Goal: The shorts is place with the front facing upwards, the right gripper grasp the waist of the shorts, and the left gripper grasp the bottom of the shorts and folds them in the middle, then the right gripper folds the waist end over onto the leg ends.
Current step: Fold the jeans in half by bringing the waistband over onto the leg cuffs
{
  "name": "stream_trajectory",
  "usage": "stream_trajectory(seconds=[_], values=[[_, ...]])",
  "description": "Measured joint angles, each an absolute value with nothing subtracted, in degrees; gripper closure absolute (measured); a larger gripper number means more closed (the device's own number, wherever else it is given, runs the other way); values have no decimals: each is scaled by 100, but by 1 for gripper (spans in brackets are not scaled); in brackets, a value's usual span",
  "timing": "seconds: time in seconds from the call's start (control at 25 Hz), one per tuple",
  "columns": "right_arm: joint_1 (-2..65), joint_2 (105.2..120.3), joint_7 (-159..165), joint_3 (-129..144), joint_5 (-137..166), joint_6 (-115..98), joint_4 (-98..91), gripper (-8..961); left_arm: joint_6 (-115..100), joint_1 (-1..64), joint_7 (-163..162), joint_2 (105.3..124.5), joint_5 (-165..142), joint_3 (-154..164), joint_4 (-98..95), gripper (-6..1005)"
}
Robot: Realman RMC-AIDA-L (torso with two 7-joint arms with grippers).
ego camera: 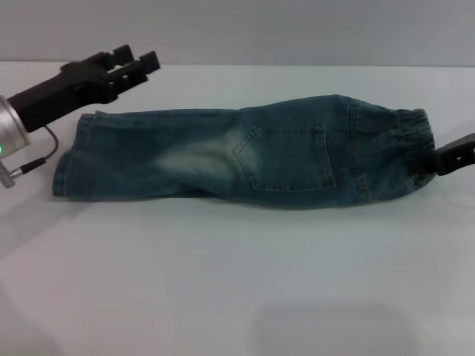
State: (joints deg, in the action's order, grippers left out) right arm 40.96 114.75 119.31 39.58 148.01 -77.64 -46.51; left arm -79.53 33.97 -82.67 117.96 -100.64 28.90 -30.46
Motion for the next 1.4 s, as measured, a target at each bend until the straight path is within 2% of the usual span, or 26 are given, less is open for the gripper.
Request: stream_trajectory(seconds=[0.28, 0.6, 0.96, 1.4], values=[[3670, 11702, 12148, 3902, 14032, -9272, -6446, 937, -7163, 3832, -8116, 11829, -10064, 3447, -2551, 318], [3359, 11715, 12648, 3879, 13099, -10263, -7957, 938, -6435, 4217, -8097, 11866, -10064, 4254, -2181, 319], [3454, 11615, 13032, 3657, 12658, -10856, -8719, 938, -6225, 4343, -7881, 11869, -10064, 4260, -1786, 334], [3961, 11432, 13309, 3577, 12293, -10860, -8620, 937, -6468, 4377, -7806, 11891, -10065, 4431, -1332, 394]])
